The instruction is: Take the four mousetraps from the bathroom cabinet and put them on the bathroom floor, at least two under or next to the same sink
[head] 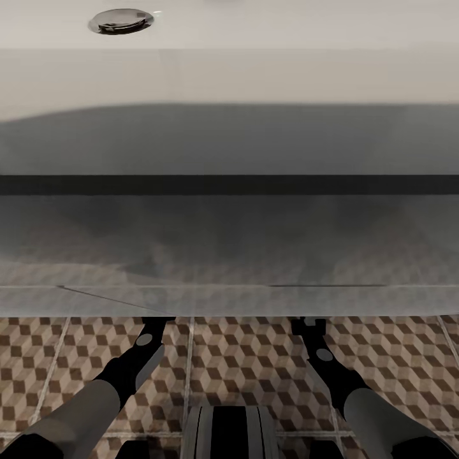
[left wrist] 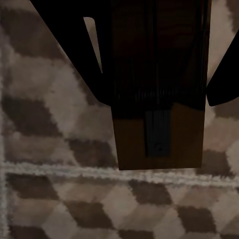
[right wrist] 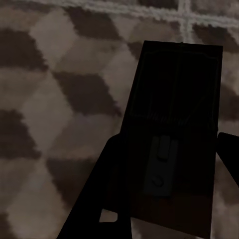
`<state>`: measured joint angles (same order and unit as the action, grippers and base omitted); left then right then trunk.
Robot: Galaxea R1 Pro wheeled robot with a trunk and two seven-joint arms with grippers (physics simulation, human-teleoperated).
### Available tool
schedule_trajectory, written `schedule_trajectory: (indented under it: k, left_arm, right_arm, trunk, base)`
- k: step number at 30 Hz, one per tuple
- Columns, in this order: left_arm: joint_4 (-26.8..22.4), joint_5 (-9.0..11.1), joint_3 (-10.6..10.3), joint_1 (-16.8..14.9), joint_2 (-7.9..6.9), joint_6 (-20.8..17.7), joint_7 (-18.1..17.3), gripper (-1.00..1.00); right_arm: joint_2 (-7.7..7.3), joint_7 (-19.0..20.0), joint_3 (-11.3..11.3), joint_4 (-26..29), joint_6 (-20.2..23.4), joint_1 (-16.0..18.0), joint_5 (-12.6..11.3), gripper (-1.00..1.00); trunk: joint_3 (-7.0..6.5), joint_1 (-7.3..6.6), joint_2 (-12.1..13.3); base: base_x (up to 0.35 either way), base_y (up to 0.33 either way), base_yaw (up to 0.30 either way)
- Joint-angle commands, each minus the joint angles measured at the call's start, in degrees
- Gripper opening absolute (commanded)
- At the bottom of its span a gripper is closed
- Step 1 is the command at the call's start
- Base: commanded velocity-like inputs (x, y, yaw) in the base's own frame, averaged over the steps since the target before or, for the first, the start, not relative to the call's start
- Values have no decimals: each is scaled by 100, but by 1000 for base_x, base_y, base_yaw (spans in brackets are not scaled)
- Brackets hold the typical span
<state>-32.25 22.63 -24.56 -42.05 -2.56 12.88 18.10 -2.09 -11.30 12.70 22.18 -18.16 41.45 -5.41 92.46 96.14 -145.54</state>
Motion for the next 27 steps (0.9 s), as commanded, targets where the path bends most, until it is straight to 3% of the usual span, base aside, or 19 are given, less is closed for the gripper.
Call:
schedule_trajectory:
  k: [1, 27]
  left_arm:
    - [-1, 49, -49, -5, -7, 26, 44, -100]
    - [-1, 40, -23, -5, -16, 38, 44, -100]
  right_arm:
    - [-6, -28, 48, -3, -21, 3, -53, -100]
    - [-11, -30, 40, -3, -35, 3, -49, -100]
  trunk:
    - [3, -1, -1]
    - [3, -1, -1]
  base:
    - [0, 0, 0]
    - [0, 0, 0]
